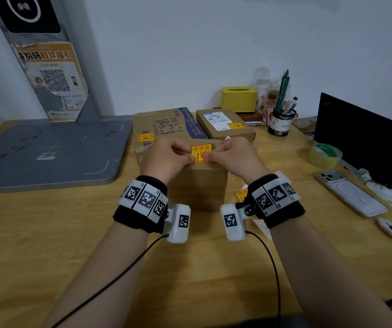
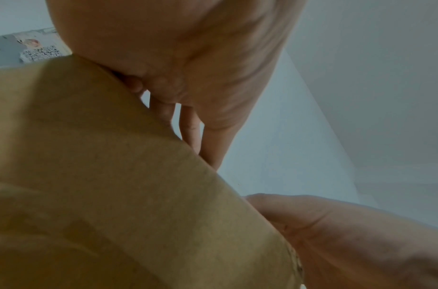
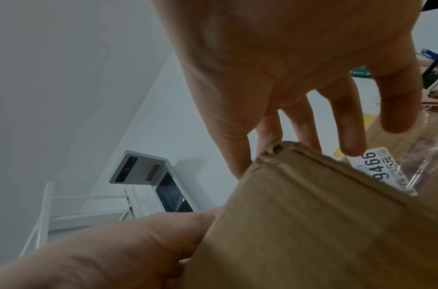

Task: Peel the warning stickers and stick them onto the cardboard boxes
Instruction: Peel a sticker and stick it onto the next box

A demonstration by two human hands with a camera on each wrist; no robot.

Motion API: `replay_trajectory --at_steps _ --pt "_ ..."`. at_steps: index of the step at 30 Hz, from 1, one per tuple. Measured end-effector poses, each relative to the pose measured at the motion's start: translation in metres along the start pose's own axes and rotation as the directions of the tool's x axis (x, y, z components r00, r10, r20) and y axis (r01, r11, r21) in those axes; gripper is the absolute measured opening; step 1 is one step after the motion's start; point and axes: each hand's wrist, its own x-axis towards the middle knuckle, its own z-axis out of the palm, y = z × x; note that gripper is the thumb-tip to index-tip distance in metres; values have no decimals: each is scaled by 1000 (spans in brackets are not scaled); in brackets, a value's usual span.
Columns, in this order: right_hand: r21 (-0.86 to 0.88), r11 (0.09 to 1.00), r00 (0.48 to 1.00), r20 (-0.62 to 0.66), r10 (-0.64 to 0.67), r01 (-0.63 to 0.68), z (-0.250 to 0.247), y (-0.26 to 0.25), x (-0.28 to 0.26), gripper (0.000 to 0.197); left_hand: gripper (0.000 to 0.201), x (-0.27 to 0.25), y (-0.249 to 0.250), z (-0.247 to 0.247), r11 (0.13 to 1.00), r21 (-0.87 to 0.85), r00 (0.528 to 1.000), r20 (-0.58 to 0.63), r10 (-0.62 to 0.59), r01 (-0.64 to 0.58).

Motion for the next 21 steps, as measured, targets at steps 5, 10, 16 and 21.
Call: replay_trajectory --at_steps 5,10,16,21 --pt "-39 999 1000 -13 7 -8 1 -2 -7 20 19 -1 -2 1 1000 24 1000 -14 16 -16" --pt "-155 988 999 -53 9 -17 -2 -9 -14 27 17 -2 -1 0 1000 25 1000 -12 11 -11" --pt "-309 950 991 -136 6 -48 -6 -14 -24 41 15 -4 1 -2 1000 25 1000 -21 0 0" --pt "-177 984 982 -181 -56 24 -16 -7 -26 45 17 -7 1 -4 1000 -6 1000 -26 7 -7"
